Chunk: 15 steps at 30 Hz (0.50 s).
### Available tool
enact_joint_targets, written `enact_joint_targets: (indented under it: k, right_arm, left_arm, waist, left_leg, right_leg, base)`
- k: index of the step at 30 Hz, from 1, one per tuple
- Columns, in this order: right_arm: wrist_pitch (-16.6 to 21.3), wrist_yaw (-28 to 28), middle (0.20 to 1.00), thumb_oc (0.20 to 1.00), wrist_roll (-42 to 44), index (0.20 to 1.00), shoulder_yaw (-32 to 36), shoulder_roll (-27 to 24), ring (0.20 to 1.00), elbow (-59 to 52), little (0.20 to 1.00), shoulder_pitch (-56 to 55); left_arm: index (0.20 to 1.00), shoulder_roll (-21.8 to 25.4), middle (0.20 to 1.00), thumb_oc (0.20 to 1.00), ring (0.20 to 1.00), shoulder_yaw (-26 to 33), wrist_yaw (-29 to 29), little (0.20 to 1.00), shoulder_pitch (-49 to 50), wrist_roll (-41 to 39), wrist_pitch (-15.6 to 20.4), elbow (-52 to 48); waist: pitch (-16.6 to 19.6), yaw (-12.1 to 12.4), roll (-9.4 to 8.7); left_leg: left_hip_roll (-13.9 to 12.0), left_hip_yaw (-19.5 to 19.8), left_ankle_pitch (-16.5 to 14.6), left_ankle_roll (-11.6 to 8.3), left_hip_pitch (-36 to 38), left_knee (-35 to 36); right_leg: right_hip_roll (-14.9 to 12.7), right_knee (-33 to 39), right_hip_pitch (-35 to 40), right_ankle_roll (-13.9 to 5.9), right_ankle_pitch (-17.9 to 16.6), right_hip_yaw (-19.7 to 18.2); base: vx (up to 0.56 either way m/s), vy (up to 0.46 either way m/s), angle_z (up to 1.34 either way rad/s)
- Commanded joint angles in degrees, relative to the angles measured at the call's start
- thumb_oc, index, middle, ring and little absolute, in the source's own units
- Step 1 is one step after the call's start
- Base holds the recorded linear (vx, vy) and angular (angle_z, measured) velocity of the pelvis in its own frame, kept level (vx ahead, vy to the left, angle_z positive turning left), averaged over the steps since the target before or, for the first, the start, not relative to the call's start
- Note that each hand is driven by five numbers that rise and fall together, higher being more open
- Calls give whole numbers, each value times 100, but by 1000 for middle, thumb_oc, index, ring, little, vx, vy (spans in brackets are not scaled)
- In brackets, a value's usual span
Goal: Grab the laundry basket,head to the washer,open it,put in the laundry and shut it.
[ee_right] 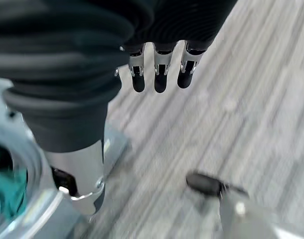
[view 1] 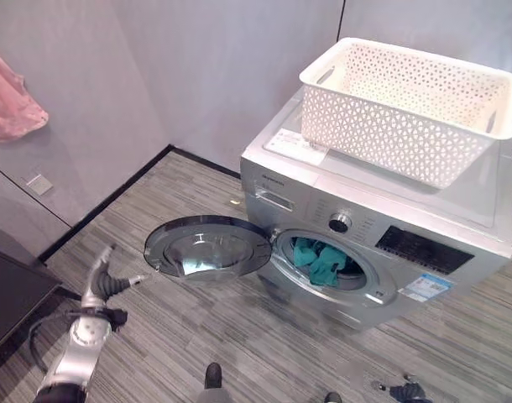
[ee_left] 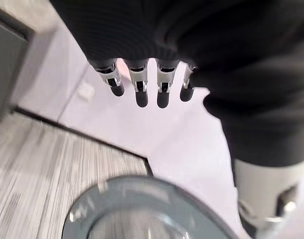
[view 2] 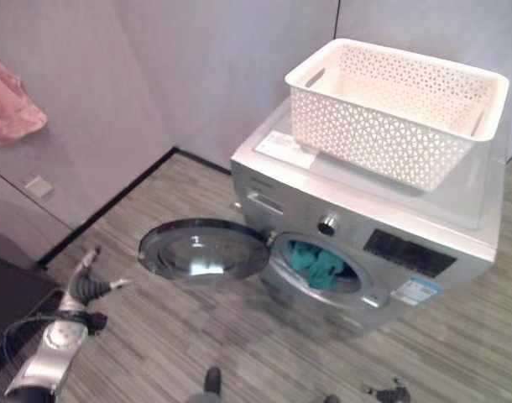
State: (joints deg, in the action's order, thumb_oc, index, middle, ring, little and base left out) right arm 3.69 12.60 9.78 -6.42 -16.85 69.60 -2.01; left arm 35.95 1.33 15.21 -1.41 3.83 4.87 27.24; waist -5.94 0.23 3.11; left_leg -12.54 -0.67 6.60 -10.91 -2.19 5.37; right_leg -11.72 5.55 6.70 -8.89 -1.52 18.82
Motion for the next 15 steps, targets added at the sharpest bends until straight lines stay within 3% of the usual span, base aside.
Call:
enact_joint_targets:
  k: [1, 4, 7, 8, 9, 10, 11, 13, 15]
  right_arm:
    - [10, -75, 1000, 1000, -272, 1000, -84, -194, 1000, -165, 1000, -30]
    - [2, -215, 1000, 1000, -580, 1000, -485, -236, 1000, -357, 1000, 55]
    - [-6, -260, 1000, 1000, -687, 1000, -675, -266, 1000, -386, 1000, 139]
    - [8, -289, 1000, 1000, -748, 1000, -883, -289, 1000, -403, 1000, 209]
    - [9, -289, 1000, 1000, -748, 1000, -871, -282, 1000, -402, 1000, 210]
    - [2, -291, 1000, 1000, -758, 1000, -1029, -326, 1000, -407, 1000, 322]
    - [3, -291, 1000, 1000, -759, 1000, -1018, -319, 1000, -406, 1000, 323]
    - [-6, -246, 1000, 1000, -691, 1000, -1212, -363, 1000, -394, 1000, 484]
    - [-6, -227, 1000, 1000, -628, 1000, -1243, -378, 1000, -371, 1000, 564]
  left_arm:
    - [1000, 572, 1000, 1000, 1000, 98, 474, 1000, -455, 238, 12, 526]
    - [1000, 1356, 1000, 1000, 1000, -291, 232, 1000, -1407, 51, -36, 1629]
    - [1000, 1650, 1000, 1000, 1000, -748, 37, 1000, -2199, -262, -17, 2263]
    - [1000, 1797, 1000, 1000, 1000, -1215, -75, 1000, -2941, -342, -23, 2905]
    - [1000, 1797, 1000, 1000, 1000, -1241, -75, 1000, -2972, -346, -17, 2922]
    - [1000, 1829, 1000, 1000, 1000, -1668, -202, 1000, -3756, -559, -59, 3638]
    - [1000, 1828, 1000, 1000, 1000, -1692, -203, 1000, -3784, -563, -54, 3653]
    - [1000, 1777, 1000, 1000, 1000, -2268, -278, 1000, -4951, -785, -179, 4275]
    - [1000, 1742, 1000, 1000, 1000, -2443, -299, 1000, -5312, -828, -219, 4485]
  waist:
    - [24, -7, 172]
    - [35, -145, 111]
    - [-21, -180, 61]
    - [-95, -251, 6]
    - [-98, -238, 0]
    - [-200, -297, -77]
    - [-204, -285, -83]
    - [-415, -353, -230]
    - [-513, -371, -299]
  left_leg:
    - [-88, -85, 258, 307, -107, -38]
    - [22, -246, 18, 341, -60, -37]
    - [54, -305, -43, 368, -74, -37]
    - [61, -368, -75, 385, -109, -37]
    - [61, -371, -75, 386, -108, -37]
    - [46, -416, -66, 396, -175, -37]
    - [47, -418, -66, 396, -174, -37]
    - [21, -423, -22, 408, -385, -37]
    - [7, -411, 9, 412, -515, -37]
  right_leg:
    - [132, -577, -273, 362, 531, 30]
    - [35, -539, -395, 204, 336, -166]
    - [-4, -542, -461, 145, 260, -204]
    - [-26, -536, -545, 100, 200, -250]
    - [-27, -536, -546, 99, 199, -253]
    - [-25, -531, -640, 73, 151, -275]
    - [-25, -531, -642, 73, 151, -277]
    - [-16, -527, -843, 37, 73, -261]
    - [-24, -540, -964, 19, 39, -247]
  base:
    - [68, 100, -23]
    - [64, 145, -24]
    - [1, 77, -23]
    - [-16, 72, -14]
    - [-51, 60, -8]
    - [-37, 20, -3]
    - [-62, 24, -3]
    - [-98, -4, -7]
    - [-93, 7, 1]
